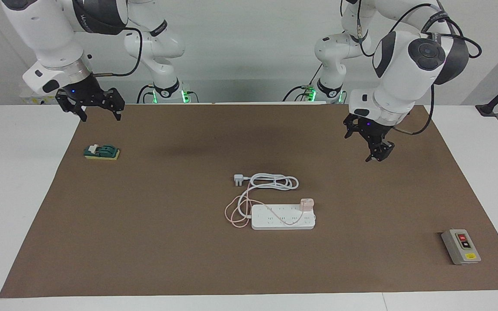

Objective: Plug charger into power strip
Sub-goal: 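Lift the left gripper up and away from the power strip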

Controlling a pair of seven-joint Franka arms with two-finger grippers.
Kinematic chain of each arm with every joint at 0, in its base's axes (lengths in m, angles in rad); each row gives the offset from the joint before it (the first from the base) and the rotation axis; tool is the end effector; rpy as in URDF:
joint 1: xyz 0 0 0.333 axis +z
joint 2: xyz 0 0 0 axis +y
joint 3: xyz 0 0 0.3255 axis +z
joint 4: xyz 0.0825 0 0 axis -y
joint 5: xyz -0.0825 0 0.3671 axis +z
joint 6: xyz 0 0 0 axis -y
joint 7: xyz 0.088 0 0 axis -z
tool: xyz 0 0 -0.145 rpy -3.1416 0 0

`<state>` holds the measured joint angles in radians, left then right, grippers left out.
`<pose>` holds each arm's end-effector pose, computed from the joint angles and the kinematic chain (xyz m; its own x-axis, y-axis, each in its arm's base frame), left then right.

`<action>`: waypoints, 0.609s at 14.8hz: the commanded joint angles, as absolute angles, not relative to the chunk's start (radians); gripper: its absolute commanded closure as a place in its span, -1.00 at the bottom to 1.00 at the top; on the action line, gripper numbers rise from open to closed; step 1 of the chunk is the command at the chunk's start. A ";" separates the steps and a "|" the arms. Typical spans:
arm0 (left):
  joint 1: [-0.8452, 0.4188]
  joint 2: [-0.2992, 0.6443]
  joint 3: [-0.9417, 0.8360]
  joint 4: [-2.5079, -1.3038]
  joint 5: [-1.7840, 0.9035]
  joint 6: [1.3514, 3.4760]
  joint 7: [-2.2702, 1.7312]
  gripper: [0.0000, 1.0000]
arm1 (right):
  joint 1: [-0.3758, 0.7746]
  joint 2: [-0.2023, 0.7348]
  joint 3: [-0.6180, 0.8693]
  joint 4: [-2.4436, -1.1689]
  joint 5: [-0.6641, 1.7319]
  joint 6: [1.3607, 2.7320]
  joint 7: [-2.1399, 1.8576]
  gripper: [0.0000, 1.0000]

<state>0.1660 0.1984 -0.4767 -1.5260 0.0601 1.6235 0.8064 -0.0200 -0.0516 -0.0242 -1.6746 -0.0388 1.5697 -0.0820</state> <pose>0.5703 -0.1515 0.5196 0.4359 -0.8994 -0.0321 -0.8960 -0.4371 0.0782 0.5159 -0.0287 0.5762 0.9977 0.0379 -0.0562 0.0398 -0.9987 0.0330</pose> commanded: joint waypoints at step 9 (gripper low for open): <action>0.230 0.141 -0.476 -1.552 0.052 1.549 0.384 -1.00 | -0.032 -0.061 -0.015 -1.680 -0.052 1.563 -0.103 -1.00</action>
<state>0.1972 0.1848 -0.4733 -1.5263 0.0601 1.5712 0.4740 -0.0200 -0.0516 -0.0242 -1.6746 -0.0388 1.5697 -0.0820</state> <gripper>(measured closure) 0.000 0.000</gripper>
